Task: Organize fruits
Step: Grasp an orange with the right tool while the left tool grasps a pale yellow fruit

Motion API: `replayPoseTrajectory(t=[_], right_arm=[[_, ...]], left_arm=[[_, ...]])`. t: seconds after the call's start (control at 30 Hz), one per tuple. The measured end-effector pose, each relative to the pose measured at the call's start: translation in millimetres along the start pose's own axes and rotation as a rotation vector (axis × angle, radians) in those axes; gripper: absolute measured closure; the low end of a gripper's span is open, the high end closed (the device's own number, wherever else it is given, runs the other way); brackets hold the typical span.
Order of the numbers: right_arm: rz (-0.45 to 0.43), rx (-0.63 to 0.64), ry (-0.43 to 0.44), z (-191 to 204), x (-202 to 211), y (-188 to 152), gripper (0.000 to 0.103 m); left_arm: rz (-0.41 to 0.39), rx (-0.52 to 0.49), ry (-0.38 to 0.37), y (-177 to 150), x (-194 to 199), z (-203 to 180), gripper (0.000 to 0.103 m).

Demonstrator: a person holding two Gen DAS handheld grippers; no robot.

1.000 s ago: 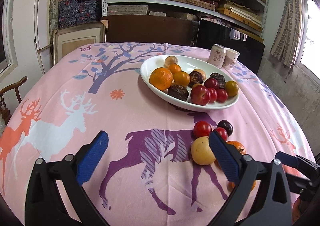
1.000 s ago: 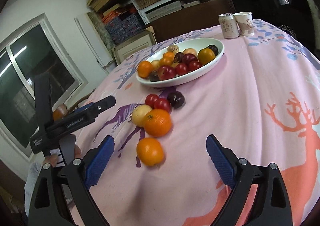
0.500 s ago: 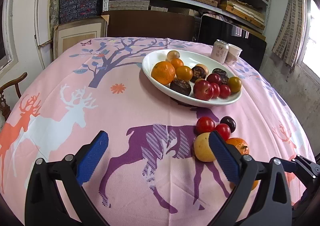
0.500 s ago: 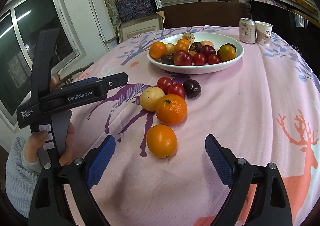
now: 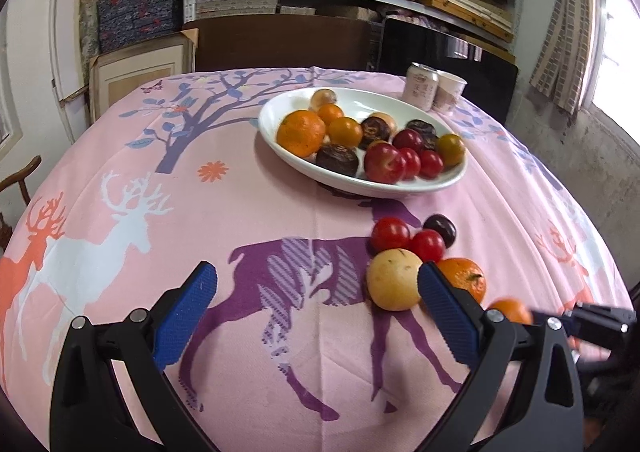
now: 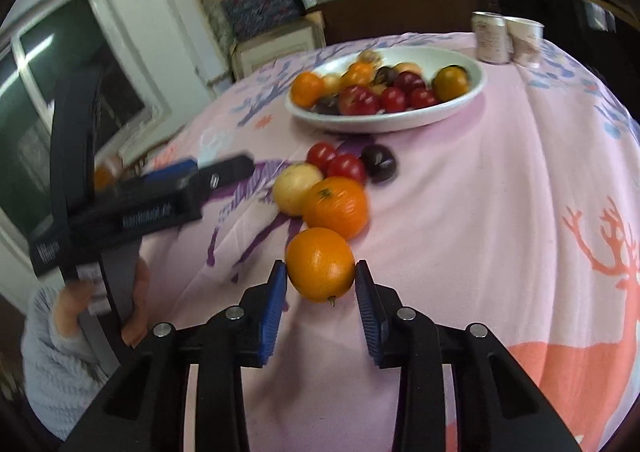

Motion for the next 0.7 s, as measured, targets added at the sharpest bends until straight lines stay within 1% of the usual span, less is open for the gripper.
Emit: replayPoseTrajectory(t=[0.03, 0.1, 0.2, 0.27, 0.37, 0.4, 0.47, 0.5, 0.53, 0.6, 0.63, 0.67, 0.7], right_arm=[[-0.016, -0.050, 0.012, -9, 4, 0, 0.067], [-0.025, -0.106, 0.032, -19, 6, 1, 0.067], [-0.022, -0.124, 0.047, -21, 5, 1, 0.067], [-0.020, -0.116, 0.053, -18, 4, 1, 0.067], [-0.023, -0.129, 0.059, -22, 4, 3, 0.067], [-0.024, -0.134, 0.059, -23, 4, 3, 0.067], [-0.027, -0.141, 0.061, -24, 5, 3, 0.067], [-0.028, -0.141, 0.061, -24, 6, 3, 0.067], [-0.030, -0.140, 0.062, -24, 6, 3, 0.068], [-0.035, -0.139, 0.068, -23, 7, 3, 0.069], [-0.034, -0.137, 0.071, -22, 7, 3, 0.070], [-0.031, -0.135, 0.070, -22, 7, 3, 0.070], [-0.029, -0.137, 0.069, -23, 7, 2, 0.070]], left_arm=[[0.006, -0.018, -0.002, -1, -1, -4, 0.005], [0.024, -0.056, -0.008, -6, -6, -13, 0.005], [0.074, -0.119, -0.008, -12, -19, -25, 0.005], [0.100, -0.131, -0.017, -14, -27, -30, 0.004], [0.095, -0.112, -0.019, -6, -37, -30, 0.004], [0.110, -0.105, -0.009, -5, -43, -28, 0.004], [0.161, -0.072, -0.050, -7, -52, -26, 0.004], [0.173, -0.055, -0.062, -9, -52, -23, 0.004], [0.166, -0.046, -0.064, -9, -49, -20, 0.004], [0.140, -0.067, -0.049, -10, -42, -18, 0.005], [0.130, -0.073, -0.052, -11, -39, -18, 0.011], [0.126, -0.075, -0.078, -10, -38, -21, 0.023], [0.132, -0.081, -0.110, -11, -38, -25, 0.029]])
Point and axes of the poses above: each gripper's, at about its wrist camera, not at the fingertips, and x roughly against the way its jaws point, z to its left, y to its top, the point moved 9 cm from there along -x, roughly the way its jaws point, and after that the axes turned 2 degrees about y, right-handed, at the moved point
